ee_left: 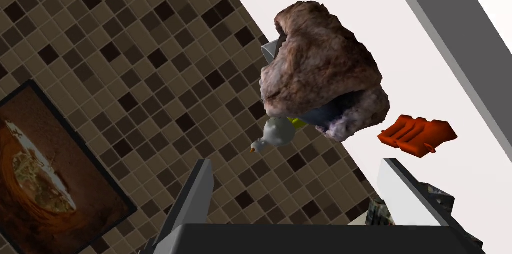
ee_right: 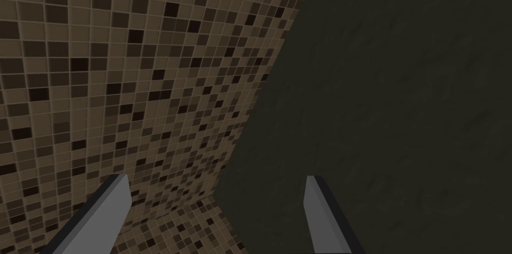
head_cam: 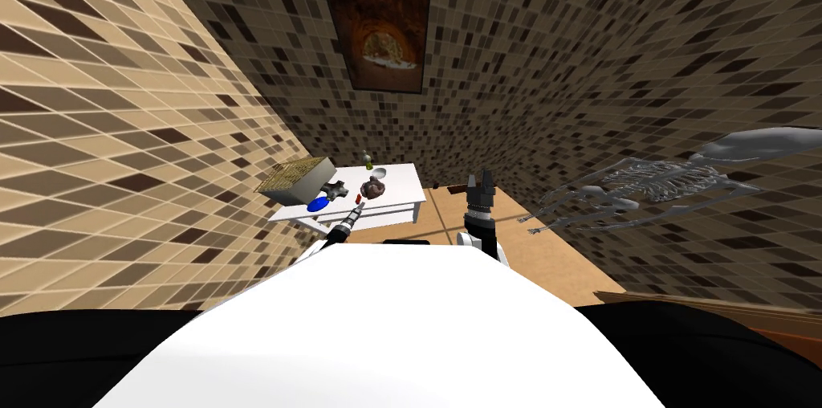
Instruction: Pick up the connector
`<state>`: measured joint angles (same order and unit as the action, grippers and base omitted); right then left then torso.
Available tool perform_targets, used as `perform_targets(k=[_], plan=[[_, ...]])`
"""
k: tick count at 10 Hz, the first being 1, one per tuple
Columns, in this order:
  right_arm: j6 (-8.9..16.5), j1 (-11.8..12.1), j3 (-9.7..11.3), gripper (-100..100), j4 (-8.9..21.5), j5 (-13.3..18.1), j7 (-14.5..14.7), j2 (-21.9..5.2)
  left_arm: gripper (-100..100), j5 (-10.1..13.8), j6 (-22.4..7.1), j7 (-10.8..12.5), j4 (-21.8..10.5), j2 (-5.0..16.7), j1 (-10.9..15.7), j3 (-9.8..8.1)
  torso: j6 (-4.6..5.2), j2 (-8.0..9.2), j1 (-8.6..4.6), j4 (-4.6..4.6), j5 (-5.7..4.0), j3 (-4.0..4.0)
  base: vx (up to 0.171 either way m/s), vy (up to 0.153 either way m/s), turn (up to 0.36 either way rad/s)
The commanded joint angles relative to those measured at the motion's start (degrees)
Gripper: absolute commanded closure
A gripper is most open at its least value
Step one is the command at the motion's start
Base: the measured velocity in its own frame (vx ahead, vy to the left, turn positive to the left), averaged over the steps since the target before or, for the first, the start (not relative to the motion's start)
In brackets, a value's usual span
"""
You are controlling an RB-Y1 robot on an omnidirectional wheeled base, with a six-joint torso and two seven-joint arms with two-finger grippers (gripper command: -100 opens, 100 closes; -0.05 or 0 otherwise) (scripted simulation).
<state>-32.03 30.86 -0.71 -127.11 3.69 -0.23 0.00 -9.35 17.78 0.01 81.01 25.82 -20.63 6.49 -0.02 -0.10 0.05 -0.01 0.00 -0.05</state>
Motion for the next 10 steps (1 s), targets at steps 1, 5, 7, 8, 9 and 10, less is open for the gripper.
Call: perform_targets(k=[1, 5, 7, 8, 9, 10], plan=[[0.0, 0.0, 0.0, 0, 0.0, 0.0, 0.0, 0.0, -100, -0.5, -0.4, -0.5, -2.6, 0.3, 0.7, 0.44, 0.0, 0.0, 0.0, 0.0, 0.0, 0.0, 0.018, -0.002, -0.051], [0.0, 0.0, 0.0, 0, 0.0, 0.0, 0.0, 0.0, -100, -2.2, -2.3, -1.9, -8.0, 2.5, 2.7, 2.18, -0.03, -0.03, 0.05, -0.01, 0.01, -0.02, 0.026, 0.004, -0.058], [0.0, 0.0, 0.0, 0, 0.0, 0.0, 0.0, 0.0, -100, -3.1, -3.3, -2.5, -10.6, 3.6, 3.7, 3.06, -0.01, -0.01, 0.01, 0.0, 0.0, 0.0, 0.026, 0.0, -0.055], [0.0, 0.0, 0.0, 0, 0.0, 0.0, 0.0, 0.0, -100, -4.0, -4.2, -3.2, -12.7, 4.7, 4.8, 3.94, -0.02, -0.01, 0.02, 0.0, 0.0, -0.01, 0.034, 0.003, -0.052], [0.0, 0.0, 0.0, 0, 0.0, 0.0, 0.0, 0.0, -100, -4.9, -5.1, -3.9, -14.8, 5.8, 5.8, 4.81, 0.0, -0.05, 0.03, -0.01, 0.0, -0.03, 0.058, 0.019, -0.099], [0.0, 0.0, 0.0, 0, 0.0, 0.0, 0.0, 0.0, -100, -4.9, -5.1, -3.9, -15.6, 5.8, 5.8, 4.81, -0.01, -0.12, 0.08, -0.02, 0.01, -0.06, 0.051, 0.016, -0.036]])
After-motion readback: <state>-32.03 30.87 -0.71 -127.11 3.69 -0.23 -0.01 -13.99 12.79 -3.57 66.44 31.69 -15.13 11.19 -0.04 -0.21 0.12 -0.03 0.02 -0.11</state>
